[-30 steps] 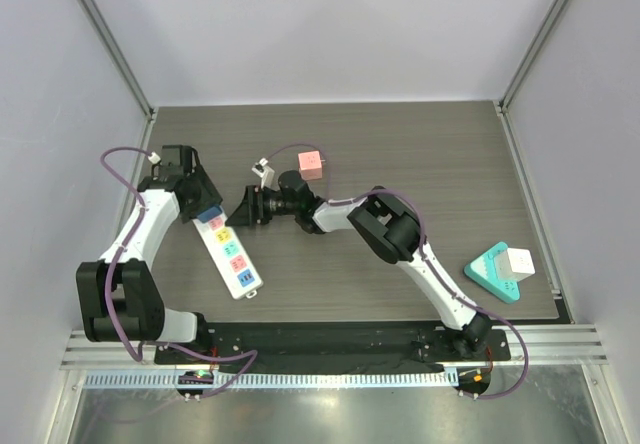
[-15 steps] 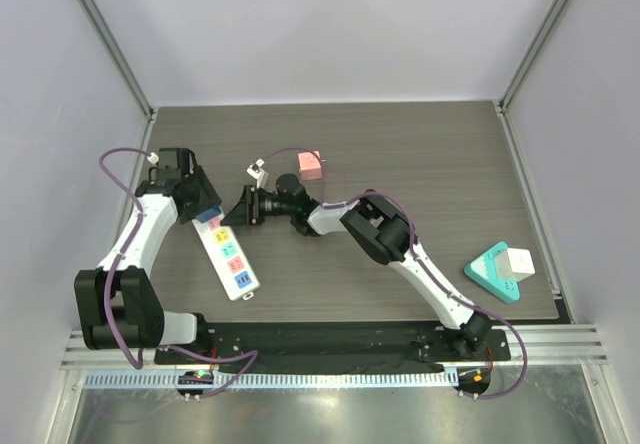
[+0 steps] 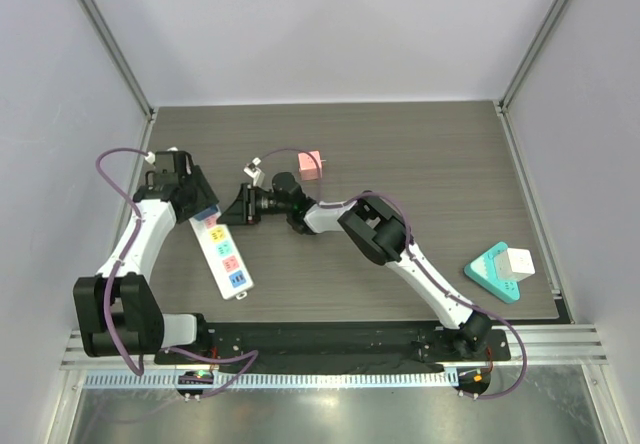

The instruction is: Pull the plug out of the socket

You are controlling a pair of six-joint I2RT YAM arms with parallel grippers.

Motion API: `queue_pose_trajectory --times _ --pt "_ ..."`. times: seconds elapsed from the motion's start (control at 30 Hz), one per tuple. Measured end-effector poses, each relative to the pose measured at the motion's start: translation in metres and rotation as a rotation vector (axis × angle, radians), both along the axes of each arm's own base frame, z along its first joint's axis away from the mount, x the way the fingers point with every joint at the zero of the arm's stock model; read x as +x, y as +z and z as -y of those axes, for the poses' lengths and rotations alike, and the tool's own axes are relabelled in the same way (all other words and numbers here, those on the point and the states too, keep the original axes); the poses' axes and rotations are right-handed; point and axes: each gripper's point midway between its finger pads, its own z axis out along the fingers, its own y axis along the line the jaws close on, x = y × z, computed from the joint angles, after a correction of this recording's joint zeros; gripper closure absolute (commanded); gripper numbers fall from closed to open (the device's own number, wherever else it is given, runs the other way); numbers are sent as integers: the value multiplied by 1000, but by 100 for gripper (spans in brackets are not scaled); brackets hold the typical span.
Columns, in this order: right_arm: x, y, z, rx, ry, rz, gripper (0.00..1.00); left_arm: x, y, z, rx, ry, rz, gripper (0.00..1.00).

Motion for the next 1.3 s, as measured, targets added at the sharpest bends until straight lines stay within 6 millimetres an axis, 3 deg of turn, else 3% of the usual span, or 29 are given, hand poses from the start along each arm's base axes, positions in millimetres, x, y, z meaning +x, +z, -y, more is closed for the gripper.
queue_pose_trajectory --times 0.33,0.4,0.6,0.73,0.9,0.93,1.03,1.13,1.23,1.3 --pt "5 -12 -4 -100 -14 -53 99 -2 2 -4 20 -3 14 100" --pt "13 -27 -5 -169 -71 -88 99 0 7 1 -2 -13 37 100" --pt "18 -30 -7 -213 -93 -85 96 5 28 12 -33 -39 114 100" --pt "19 -30 -7 -215 -90 -69 77 5 28 12 -35 -30 114 100" --pt "19 -29 -5 -223 -93 -31 61 5 27 9 -22 -18 113 100" --pt "19 -28 -3 -228 -96 -19 51 5 27 8 -19 -15 113 100" --pt "15 -21 7 -241 -104 39 33 5 27 6 -10 -8 114 100" --pt "9 -14 23 -274 -121 96 22 5 27 4 -4 -3 113 100" --pt "2 -11 42 -300 -136 141 12 7 26 8 -23 -11 115 100" --pt "0 -8 57 -298 -157 168 12 10 26 14 -55 -20 119 100"
